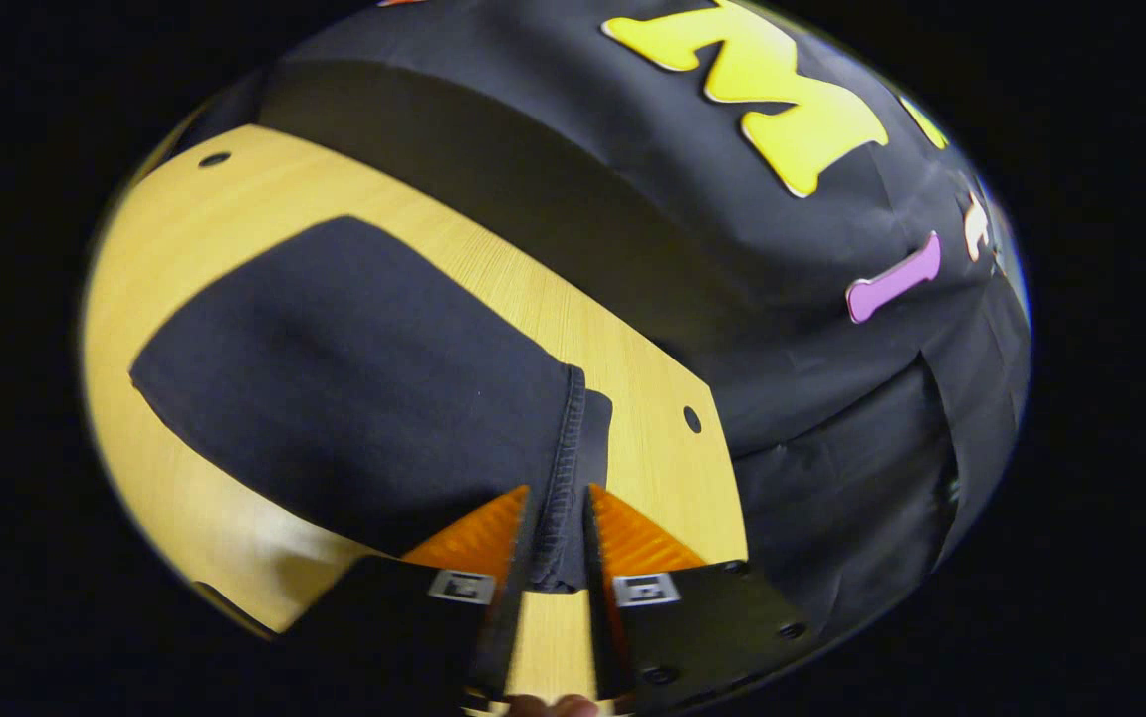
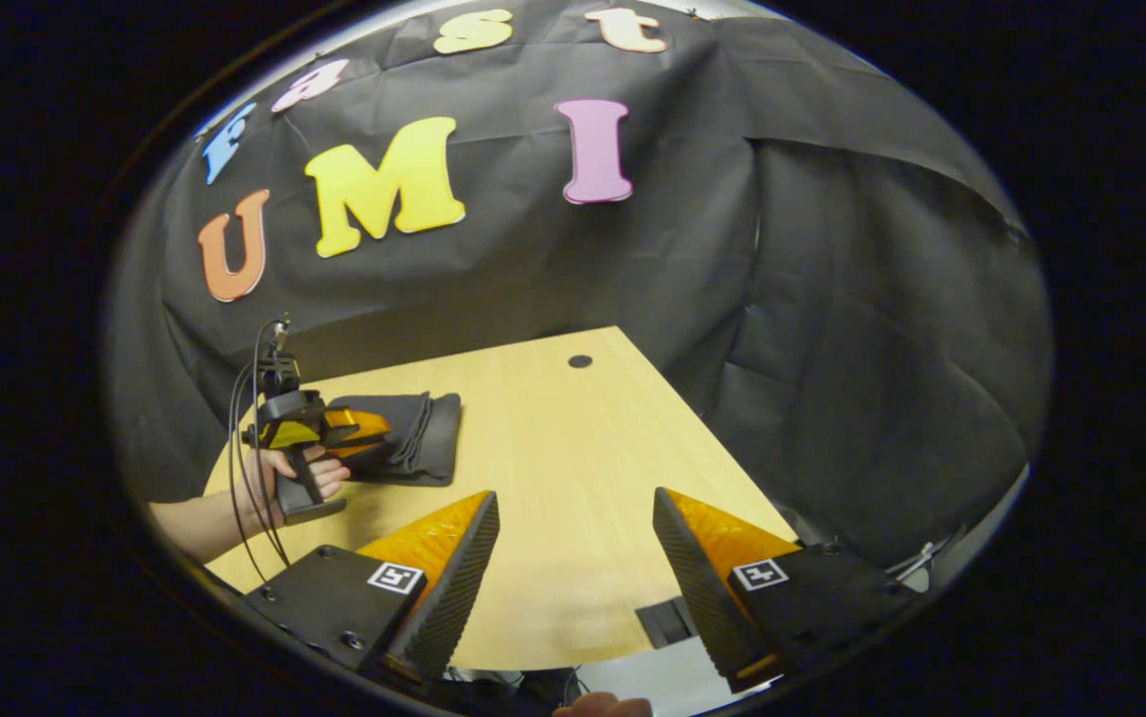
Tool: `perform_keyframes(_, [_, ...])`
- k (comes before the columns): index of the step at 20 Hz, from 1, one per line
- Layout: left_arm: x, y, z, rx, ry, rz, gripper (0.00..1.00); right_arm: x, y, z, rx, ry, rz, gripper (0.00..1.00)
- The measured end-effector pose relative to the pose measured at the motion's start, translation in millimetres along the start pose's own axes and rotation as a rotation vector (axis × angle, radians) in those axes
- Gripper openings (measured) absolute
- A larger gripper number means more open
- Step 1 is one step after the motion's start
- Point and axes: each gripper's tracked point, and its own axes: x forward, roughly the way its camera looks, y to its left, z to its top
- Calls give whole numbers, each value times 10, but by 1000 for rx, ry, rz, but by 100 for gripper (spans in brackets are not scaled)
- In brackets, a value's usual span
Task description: Grasp the waist and the cuffs of the jeans and fold them to make the two legs overlap; first hold the waist and fold one-third of the jeans toward the cuffs, then hold the cuffs and fold the remaining one-third in the same direction to finish folding.
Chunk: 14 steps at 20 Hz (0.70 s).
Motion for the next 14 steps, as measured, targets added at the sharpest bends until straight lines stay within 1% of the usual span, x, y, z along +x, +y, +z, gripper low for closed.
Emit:
perform_keyframes(1, [-138, 27, 83, 44, -33, 23, 46, 36, 122, 91, -14, -14, 27, 96])
perform_keyframes(2, [-316, -8, 230, 81, -80, 30, 62, 73, 253, 201, -25, -34, 57, 93])
perform_keyframes(3, [-525, -33, 377, 120, -133, 48, 62, 115, 403, 318, -41, -57, 84, 96])
perform_keyframes(4, [-788, -69, 516, 165, -190, 62, 63, 153, 536, 436, -64, -87, 108, 93])
perform_keyframes(5, [-1049, -112, 634, 215, -241, 71, 64, 183, 698, 562, -95, -120, 132, 95])
perform_keyframes(6, [-1323, -94, 717, 258, -284, 92, 74, 179, 893, 683, -119, -155, 165, 96])
perform_keyframes(7, [-1583, -102, 794, 297, -325, 113, 81, 176, 1125, 801, -134, -186, 202, 93])
perform_keyframes(8, [-1830, -140, 879, 338, -376, 129, 88, 174, 1327, 894, -143, -216, 239, 97])
perform_keyframes(9, [-2086, -165, 967, 377, -424, 150, 76, 164, 1511, 976, -152, -241, 262, 93])
perform_keyframes(10, [-2326, -209, 1047, 411, -477, 168, 89, 148, 1620, 1023, -162, -267, 272, 96])
perform_keyframes(11, [-2515, -247, 1122, 441, -527, 178, 89, 103, 1745, 1075, -172, -295, 280, 100])
perform_keyframes(12, [-2658, -296, 1198, 467, -573, 183, 89, 50, 1882, 1123, -176, -322, 292, 98])
perform_keyframes(14, [-2897, -315, 1226, 495, -610, 224, 89, -52, 2072, 1201, -186, -379, 294, 93])
